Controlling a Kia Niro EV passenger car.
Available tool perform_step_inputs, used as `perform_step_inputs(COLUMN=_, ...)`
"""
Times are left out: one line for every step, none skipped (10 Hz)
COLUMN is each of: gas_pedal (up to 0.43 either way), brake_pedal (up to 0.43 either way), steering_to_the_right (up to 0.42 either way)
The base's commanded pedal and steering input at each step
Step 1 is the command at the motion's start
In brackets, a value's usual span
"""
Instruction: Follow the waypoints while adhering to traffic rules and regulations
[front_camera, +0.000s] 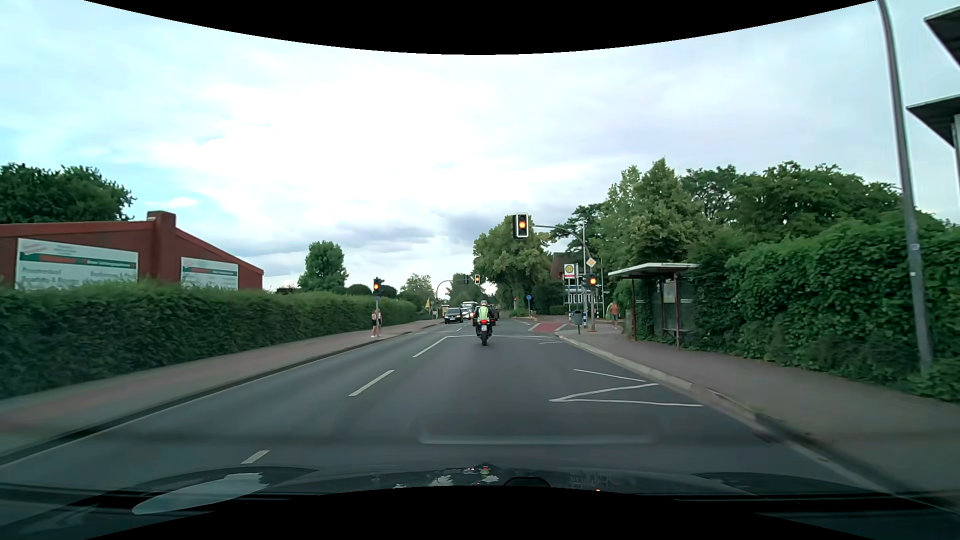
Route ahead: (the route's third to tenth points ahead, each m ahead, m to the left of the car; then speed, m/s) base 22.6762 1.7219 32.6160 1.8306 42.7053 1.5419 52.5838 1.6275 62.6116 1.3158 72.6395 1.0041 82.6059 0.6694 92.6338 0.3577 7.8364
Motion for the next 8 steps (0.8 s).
perform_step_inputs(gas_pedal=0.268, brake_pedal=0.0, steering_to_the_right=-0.005)
perform_step_inputs(gas_pedal=0.319, brake_pedal=0.0, steering_to_the_right=-0.004)
perform_step_inputs(gas_pedal=0.37, brake_pedal=0.0, steering_to_the_right=-0.004)
perform_step_inputs(gas_pedal=0.378, brake_pedal=0.0, steering_to_the_right=-0.004)
perform_step_inputs(gas_pedal=0.378, brake_pedal=0.0, steering_to_the_right=-0.003)
perform_step_inputs(gas_pedal=0.378, brake_pedal=0.0, steering_to_the_right=-0.003)
perform_step_inputs(gas_pedal=0.378, brake_pedal=0.0, steering_to_the_right=-0.002)
perform_step_inputs(gas_pedal=0.378, brake_pedal=0.0, steering_to_the_right=-0.001)
